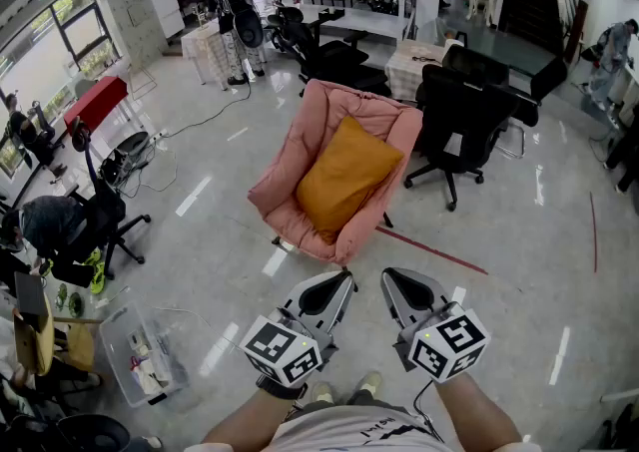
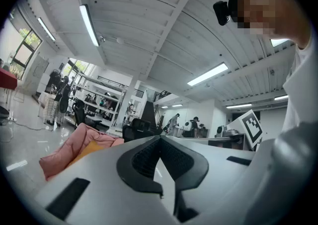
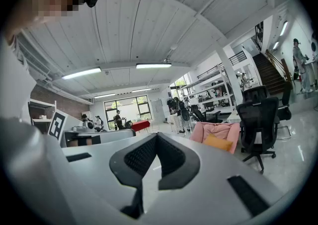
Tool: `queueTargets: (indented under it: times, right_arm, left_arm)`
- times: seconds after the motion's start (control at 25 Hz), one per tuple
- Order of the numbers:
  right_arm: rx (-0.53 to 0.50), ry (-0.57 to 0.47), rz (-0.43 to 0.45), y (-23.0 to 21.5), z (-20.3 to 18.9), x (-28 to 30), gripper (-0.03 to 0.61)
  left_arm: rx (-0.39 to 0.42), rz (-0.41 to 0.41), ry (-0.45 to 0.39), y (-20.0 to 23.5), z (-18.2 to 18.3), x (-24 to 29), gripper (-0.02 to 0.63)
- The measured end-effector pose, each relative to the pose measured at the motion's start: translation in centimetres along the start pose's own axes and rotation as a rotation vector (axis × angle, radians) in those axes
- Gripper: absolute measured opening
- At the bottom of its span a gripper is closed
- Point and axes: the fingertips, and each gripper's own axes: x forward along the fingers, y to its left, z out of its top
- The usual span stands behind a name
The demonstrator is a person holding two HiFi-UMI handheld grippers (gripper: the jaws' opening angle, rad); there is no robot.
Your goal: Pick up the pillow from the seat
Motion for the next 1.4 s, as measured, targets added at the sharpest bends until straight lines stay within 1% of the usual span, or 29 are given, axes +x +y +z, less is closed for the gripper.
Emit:
queueTargets:
  times: [0.36, 0.56, 0.72, 1.08, 1.28, 1.4]
  right_arm:
    - [-0.004, -0.004, -0.005, 0.0, 0.0, 0.2, 0.015]
    - [0.057, -0.043, 0.000, -1.4, 0.4, 0.3, 0.017]
    - [0.075, -0.064, -0.001, -2.4, 0.6, 0.2, 0.018]
    - [0.123, -0.066, 0.039, -4.8, 0.0, 0.0, 0.020]
    - [0.145, -0.060, 0.034, -6.1, 0.0, -0.4, 0.021]
    - [0.152, -0.052, 0.031, -6.8, 0.0, 0.7, 0.021]
  left_arm:
    - [0.011, -0.005, 0.005, 0.0, 0.0, 0.4, 0.011]
    - [0.042, 0.004, 0.002, 0.5, -0.1, 1.1, 0.011]
    - [0.075, -0.008, -0.019, -0.2, 0.5, 1.6, 0.011]
    - [0.011, 0.019, 0.005, -0.4, -0.8, 4.0, 0.011]
    - [0.025, 0.020, -0.012, -0.7, -0.8, 5.3, 0.011]
    - [0.033, 0.015, -0.008, 0.1, -0.7, 6.2, 0.011]
